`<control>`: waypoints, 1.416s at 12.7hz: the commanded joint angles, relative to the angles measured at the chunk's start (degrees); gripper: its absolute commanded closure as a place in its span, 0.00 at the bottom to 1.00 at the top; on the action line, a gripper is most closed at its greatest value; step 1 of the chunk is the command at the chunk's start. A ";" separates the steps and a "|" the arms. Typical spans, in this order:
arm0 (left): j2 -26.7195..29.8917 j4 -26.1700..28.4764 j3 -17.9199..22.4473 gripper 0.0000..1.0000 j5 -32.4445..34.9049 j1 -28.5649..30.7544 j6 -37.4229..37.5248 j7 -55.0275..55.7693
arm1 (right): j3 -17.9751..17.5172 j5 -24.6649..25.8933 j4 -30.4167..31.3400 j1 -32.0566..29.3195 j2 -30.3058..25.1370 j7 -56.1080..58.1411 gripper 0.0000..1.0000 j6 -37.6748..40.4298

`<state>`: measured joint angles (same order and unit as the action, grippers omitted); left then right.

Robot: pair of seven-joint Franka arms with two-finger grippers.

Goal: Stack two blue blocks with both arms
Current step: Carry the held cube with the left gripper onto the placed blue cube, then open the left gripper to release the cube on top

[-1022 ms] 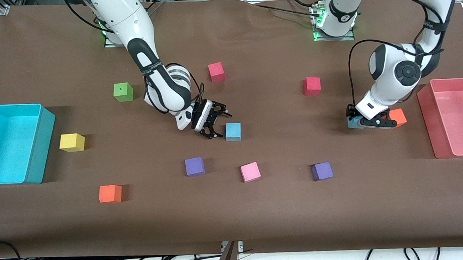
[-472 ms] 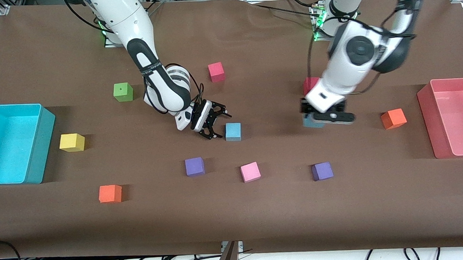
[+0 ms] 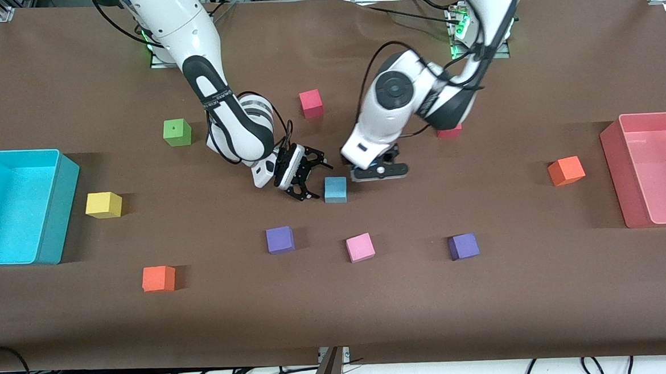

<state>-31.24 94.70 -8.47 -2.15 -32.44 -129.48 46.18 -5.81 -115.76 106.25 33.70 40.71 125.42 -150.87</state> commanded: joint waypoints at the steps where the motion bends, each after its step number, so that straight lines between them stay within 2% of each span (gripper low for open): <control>1: -6.63 -9.44 2.93 1.00 -1.10 -2.97 1.60 2.07 | 0.27 -1.57 -0.78 0.23 0.34 1.58 0.00 0.49; 5: -10.06 -12.78 3.11 1.00 -1.10 -4.29 1.34 4.44 | 0.27 -1.58 -0.78 0.23 0.34 1.49 0.00 0.49; 13: -12.09 -12.88 3.29 1.00 -0.75 -6.32 0.99 6.11 | 0.27 -1.58 -0.78 0.14 0.25 1.49 0.00 0.49; 14: -12.26 -12.88 3.29 0.93 -0.75 -6.32 0.90 6.03 | 0.27 -1.58 -0.78 0.14 0.25 1.49 0.00 0.49; 16: -12.35 -12.79 3.37 0.01 -0.66 -6.32 -0.93 5.77 | 0.27 -1.49 -0.78 0.14 0.08 1.49 0.00 0.49; 18: -12.35 -12.70 3.38 0.01 -0.57 -6.32 -2.53 5.59 | 0.27 -1.49 -0.70 0.14 -0.19 1.23 0.00 0.40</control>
<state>-42.53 83.76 -5.97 -2.16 -37.92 -131.21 51.88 -5.76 -115.89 105.97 33.70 40.71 125.43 -150.84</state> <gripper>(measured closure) 0.251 0.000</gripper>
